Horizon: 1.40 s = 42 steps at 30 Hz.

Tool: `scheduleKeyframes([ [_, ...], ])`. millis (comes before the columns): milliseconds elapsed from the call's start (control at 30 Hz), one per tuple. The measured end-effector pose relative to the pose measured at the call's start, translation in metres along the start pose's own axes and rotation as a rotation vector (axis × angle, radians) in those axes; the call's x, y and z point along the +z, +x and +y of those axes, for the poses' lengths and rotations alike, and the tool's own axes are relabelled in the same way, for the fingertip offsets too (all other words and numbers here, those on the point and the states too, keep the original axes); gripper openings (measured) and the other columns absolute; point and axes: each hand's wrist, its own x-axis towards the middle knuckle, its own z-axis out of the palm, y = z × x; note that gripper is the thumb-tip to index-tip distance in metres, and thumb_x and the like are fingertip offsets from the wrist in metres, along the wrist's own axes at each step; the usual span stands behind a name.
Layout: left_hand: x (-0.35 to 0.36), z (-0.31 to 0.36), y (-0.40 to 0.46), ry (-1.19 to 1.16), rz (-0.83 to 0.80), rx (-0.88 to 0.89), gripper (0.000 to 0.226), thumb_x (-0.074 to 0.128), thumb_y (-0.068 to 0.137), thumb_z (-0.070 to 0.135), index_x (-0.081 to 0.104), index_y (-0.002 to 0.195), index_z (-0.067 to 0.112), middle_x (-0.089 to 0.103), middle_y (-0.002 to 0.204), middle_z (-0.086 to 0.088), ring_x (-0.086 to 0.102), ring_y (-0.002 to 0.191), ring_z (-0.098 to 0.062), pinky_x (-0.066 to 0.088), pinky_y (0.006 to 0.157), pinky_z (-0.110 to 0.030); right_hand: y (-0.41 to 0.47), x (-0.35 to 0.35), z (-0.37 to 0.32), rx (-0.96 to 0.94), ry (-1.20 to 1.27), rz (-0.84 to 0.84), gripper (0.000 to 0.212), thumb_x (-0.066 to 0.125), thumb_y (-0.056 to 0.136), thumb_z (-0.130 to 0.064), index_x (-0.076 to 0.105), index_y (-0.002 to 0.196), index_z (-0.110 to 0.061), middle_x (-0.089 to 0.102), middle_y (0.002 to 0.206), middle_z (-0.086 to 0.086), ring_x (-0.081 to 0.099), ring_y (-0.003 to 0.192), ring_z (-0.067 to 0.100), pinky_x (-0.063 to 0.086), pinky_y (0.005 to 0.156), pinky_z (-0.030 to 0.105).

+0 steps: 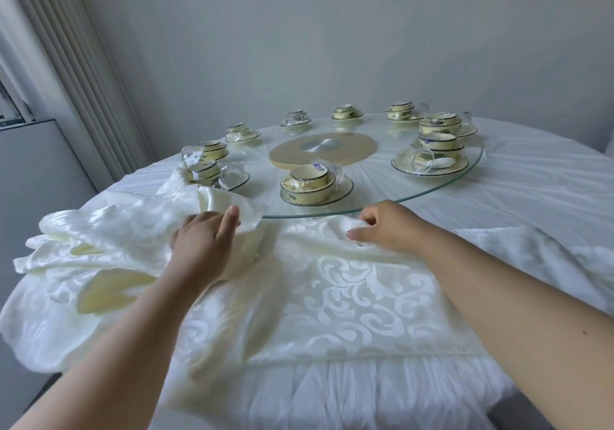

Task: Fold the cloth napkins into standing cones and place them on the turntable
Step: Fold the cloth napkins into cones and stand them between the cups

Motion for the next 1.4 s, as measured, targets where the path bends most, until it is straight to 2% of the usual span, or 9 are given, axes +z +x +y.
scheduleKeyframes([
  [133,0.014,0.038,0.005,-0.592,-0.159,-0.057,0.060,0.024,0.094,0.063,0.069,0.099,0.023,0.068,0.106,0.002,0.061,0.101,-0.015,0.042,0.091,-0.030,-0.018,-0.023,-0.005,-0.125,0.060,-0.251,0.036,0.074,0.077,-0.047,0.058,0.067,-0.017,0.043,0.060,-0.007,0.038,0.056,0.010,0.030,0.057,0.028],
  [233,0.023,0.055,0.004,-0.661,-0.424,-0.122,0.062,0.017,0.099,0.057,0.066,0.102,0.019,0.069,0.108,-0.005,0.066,0.096,-0.021,0.046,0.085,-0.033,-0.033,-0.028,-0.013,-0.049,0.058,-0.556,0.052,0.059,0.070,-0.072,0.070,0.082,-0.023,0.066,0.075,-0.011,0.056,0.069,0.005,0.041,0.070,0.022],
  [333,0.030,0.063,-0.007,-0.539,-0.586,-0.111,0.065,0.015,0.098,0.056,0.066,0.109,0.017,0.070,0.105,0.002,0.065,0.077,-0.017,0.045,0.067,-0.028,-0.029,-0.024,-0.014,0.061,0.178,-0.399,0.061,0.045,0.074,-0.072,0.066,0.094,-0.017,0.069,0.082,0.001,0.061,0.066,0.012,0.044,0.067,0.024],
  [400,0.031,0.066,-0.013,-0.514,-0.581,-0.102,0.065,0.015,0.099,0.055,0.067,0.107,0.018,0.070,0.102,0.004,0.060,0.073,-0.014,0.044,0.067,-0.025,-0.026,-0.022,-0.011,0.025,0.057,-0.256,0.048,0.060,0.078,-0.065,0.060,0.100,-0.022,0.064,0.085,-0.005,0.062,0.060,0.010,0.045,0.064,0.025],
  [567,0.040,0.058,-0.024,-0.623,-0.474,-0.075,0.056,0.030,0.098,0.055,0.072,0.098,0.018,0.070,0.088,0.003,0.055,0.071,-0.012,0.042,0.068,-0.023,-0.032,-0.005,-0.018,0.053,-0.255,-0.455,0.071,0.072,0.071,-0.061,0.042,0.129,-0.032,0.054,0.114,-0.009,0.057,0.096,0.012,0.046,0.085,0.029],
  [733,0.045,0.056,-0.036,-0.524,-0.491,0.057,0.024,0.067,0.087,0.037,0.068,0.077,0.015,0.050,0.052,0.015,0.042,0.049,0.000,0.034,0.049,-0.012,-0.023,-0.001,-0.034,0.097,-0.294,-0.399,0.051,0.047,0.087,-0.066,0.056,0.107,-0.020,0.054,0.079,-0.007,0.049,0.065,0.008,0.035,0.058,0.024],
  [900,0.041,0.062,-0.029,-0.516,-0.476,0.083,0.027,0.068,0.087,0.032,0.060,0.072,0.012,0.040,0.051,0.011,0.032,0.044,-0.005,0.027,0.042,-0.017,-0.007,-0.012,-0.039,0.058,0.084,-0.509,0.023,0.063,0.091,-0.032,0.055,0.075,-0.018,0.051,0.073,0.003,0.046,0.056,0.011,0.040,0.056,0.023],
  [1200,-0.002,0.122,0.047,-0.569,-0.241,0.204,0.023,0.064,0.090,0.028,0.062,0.077,0.009,0.049,0.059,0.003,0.038,0.048,-0.009,0.029,0.042,-0.016,0.008,-0.087,-0.047,0.093,0.312,-0.478,0.015,0.064,0.090,-0.025,0.063,0.093,-0.011,0.058,0.069,0.001,0.054,0.050,0.009,0.044,0.048,0.021],
  [1400,0.027,0.112,0.061,-0.376,-0.201,0.133,0.023,0.052,0.095,0.037,0.060,0.107,0.019,0.062,0.097,0.001,0.057,0.087,-0.017,0.042,0.070,-0.026,0.037,-0.075,-0.020,-0.004,-0.220,0.318,0.040,0.065,0.085,-0.046,0.056,0.113,-0.020,0.055,0.106,-0.001,0.050,0.104,0.020,0.042,0.082,0.030],
])
